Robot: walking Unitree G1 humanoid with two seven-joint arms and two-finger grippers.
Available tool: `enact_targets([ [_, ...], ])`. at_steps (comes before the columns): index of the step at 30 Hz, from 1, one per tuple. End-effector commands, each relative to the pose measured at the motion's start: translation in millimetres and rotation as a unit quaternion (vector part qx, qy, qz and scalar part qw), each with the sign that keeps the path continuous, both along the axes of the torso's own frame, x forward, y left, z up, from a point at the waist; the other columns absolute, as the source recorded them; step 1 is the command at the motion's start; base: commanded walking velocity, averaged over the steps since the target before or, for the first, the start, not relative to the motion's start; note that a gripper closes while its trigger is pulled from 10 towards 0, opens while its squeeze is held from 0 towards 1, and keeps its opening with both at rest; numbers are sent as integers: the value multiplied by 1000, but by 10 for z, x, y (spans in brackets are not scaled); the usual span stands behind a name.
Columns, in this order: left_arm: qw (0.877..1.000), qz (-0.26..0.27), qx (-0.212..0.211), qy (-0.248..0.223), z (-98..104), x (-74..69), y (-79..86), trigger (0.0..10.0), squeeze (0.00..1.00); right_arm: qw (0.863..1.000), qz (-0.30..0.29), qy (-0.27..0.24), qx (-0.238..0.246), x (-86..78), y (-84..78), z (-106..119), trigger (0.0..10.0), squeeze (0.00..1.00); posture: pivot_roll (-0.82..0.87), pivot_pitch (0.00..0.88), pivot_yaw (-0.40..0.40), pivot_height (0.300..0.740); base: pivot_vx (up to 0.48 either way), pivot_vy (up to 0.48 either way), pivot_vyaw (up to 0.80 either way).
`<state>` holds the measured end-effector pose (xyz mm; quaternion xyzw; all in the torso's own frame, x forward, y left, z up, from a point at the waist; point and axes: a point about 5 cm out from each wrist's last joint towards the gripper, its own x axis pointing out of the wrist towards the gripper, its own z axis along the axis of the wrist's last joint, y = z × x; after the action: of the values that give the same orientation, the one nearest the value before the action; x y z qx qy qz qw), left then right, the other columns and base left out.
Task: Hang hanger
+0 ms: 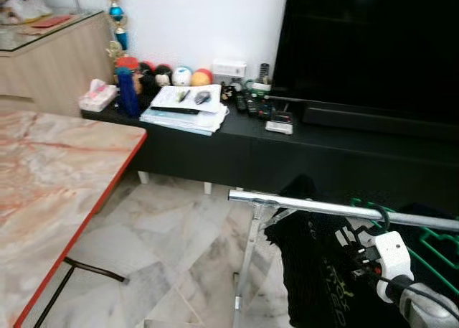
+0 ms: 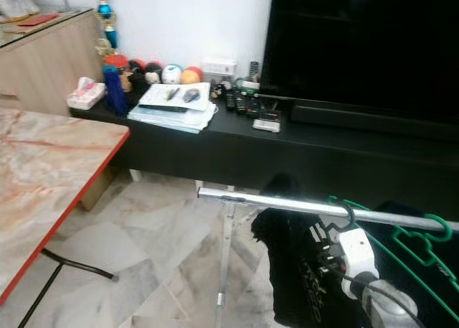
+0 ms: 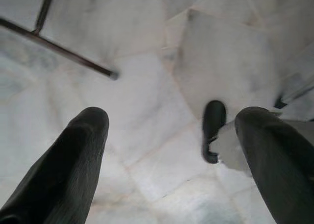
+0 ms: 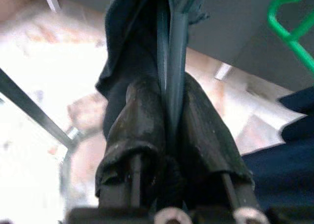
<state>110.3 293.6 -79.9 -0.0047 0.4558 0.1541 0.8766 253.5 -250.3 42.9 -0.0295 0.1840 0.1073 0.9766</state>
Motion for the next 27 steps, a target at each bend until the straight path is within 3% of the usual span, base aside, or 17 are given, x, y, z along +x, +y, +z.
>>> enact_targets([
  [1,1000,1,-14,3,-29,-31,-48,10000,0,1000,-11,7,2,-62,2,-45,0,0,-3,42,-49,740,0,0,0],
  [3,1000,-2,-16,2,-37,-17,-80,10000,0,1000,-28,-7,3,-81,27,-51,0,0,-5,41,-48,740,0,0,0],
  [6,999,-27,-27,-2,-103,160,-417,10000,0,994,-92,-57,9,-75,25,8,0,0,-9,40,-49,740,0,0,0],
  [8,999,-34,-28,-2,-113,183,-477,10000,0,993,-98,-66,9,-71,29,22,0,0,-9,40,-49,740,0,0,0],
  [13,998,-52,-42,-4,-145,357,-843,10000,0,989,-123,-85,18,-79,36,62,0,0,-11,41,-49,740,0,0,0],
  [14,997,-61,-48,-5,-147,433,-1022,10000,0,988,-128,-88,19,-58,29,79,0,0,-11,39,-50,740,0,0,0],
  [15,997,-65,-50,-6,-146,458,-1087,10000,0,987,-131,-88,19,-51,29,84,0,0,-13,41,-50,740,0,0,0],
  [21,995,-79,-55,-9,-114,605,-1381,10000,0,984,-138,-108,25,52,35,150,0,0,-7,41,-54,740,0,0,0],
  [27,995,-83,-55,-11,-94,661,-1494,10000,0,981,-140,-130,36,91,50,211,0,0,-5,40,-55,740,0,0,0],
])
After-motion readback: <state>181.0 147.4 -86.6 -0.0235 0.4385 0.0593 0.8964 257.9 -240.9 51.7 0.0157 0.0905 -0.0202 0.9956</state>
